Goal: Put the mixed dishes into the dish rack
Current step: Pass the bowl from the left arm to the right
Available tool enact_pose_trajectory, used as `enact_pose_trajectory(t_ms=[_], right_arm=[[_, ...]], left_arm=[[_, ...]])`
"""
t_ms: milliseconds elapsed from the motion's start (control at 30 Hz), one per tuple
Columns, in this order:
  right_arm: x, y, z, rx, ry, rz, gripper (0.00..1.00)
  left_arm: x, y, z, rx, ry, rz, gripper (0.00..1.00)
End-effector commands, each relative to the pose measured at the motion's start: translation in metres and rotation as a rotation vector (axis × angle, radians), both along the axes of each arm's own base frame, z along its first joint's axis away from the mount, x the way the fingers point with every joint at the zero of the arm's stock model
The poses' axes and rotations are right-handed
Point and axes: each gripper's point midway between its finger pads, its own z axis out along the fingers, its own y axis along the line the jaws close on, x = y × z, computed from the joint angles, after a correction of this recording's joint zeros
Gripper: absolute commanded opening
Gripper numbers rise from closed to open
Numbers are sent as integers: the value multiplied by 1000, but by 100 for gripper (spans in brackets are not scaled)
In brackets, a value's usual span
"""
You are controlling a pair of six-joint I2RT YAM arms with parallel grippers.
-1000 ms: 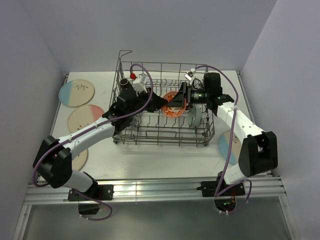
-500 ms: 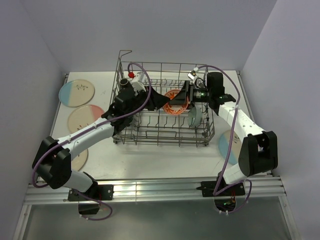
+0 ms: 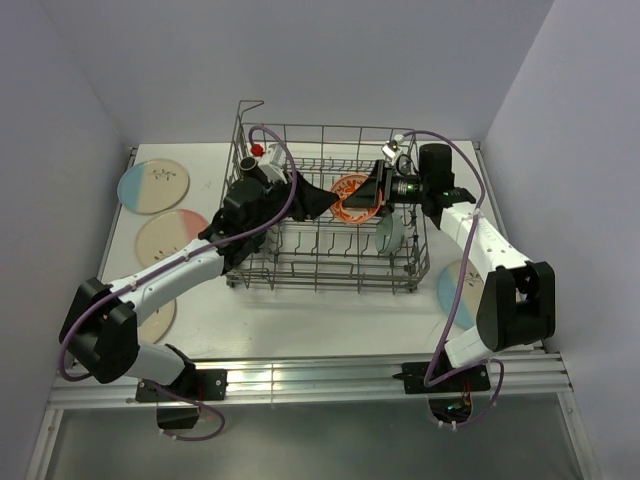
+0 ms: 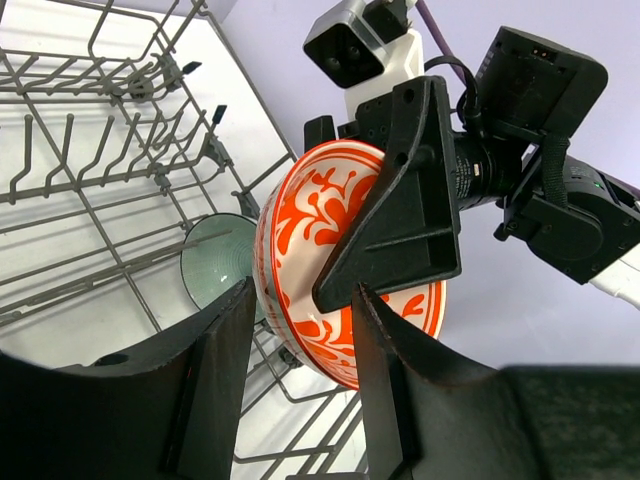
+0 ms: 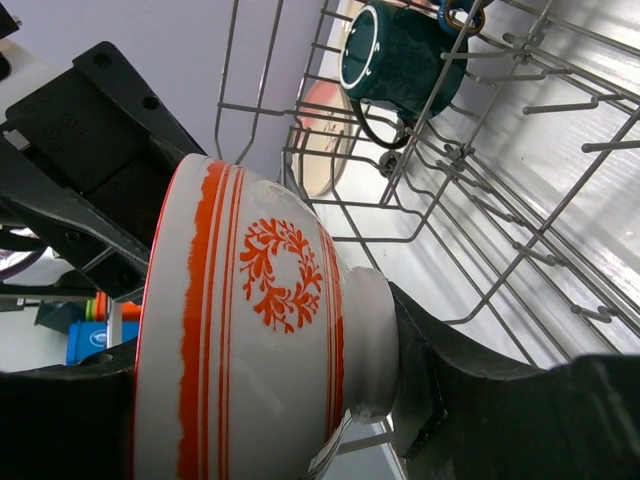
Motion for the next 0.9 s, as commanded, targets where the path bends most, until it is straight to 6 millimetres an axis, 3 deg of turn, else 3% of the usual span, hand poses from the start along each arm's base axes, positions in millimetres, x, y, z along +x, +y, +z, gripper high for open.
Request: enact_pose_trajectory(t_ms=[0, 200, 533, 700, 867], right_arm=[[3, -1, 17, 11, -75, 10, 34], [7, -4, 16, -45, -120, 3, 34], [15, -13, 12, -167, -192, -9, 33], [22, -18, 15, -265, -252, -20, 33], [22, -23, 6, -414, -305, -1, 32]], left_arm=[[-8, 6, 30, -58, -71, -8, 49], [-7, 18, 40, -52, -94, 28, 49], [-10, 56, 60, -29, -143, 130, 50], [-14, 71, 57, -6, -142, 170, 50], [-21, 87, 50, 20, -138, 214, 50]])
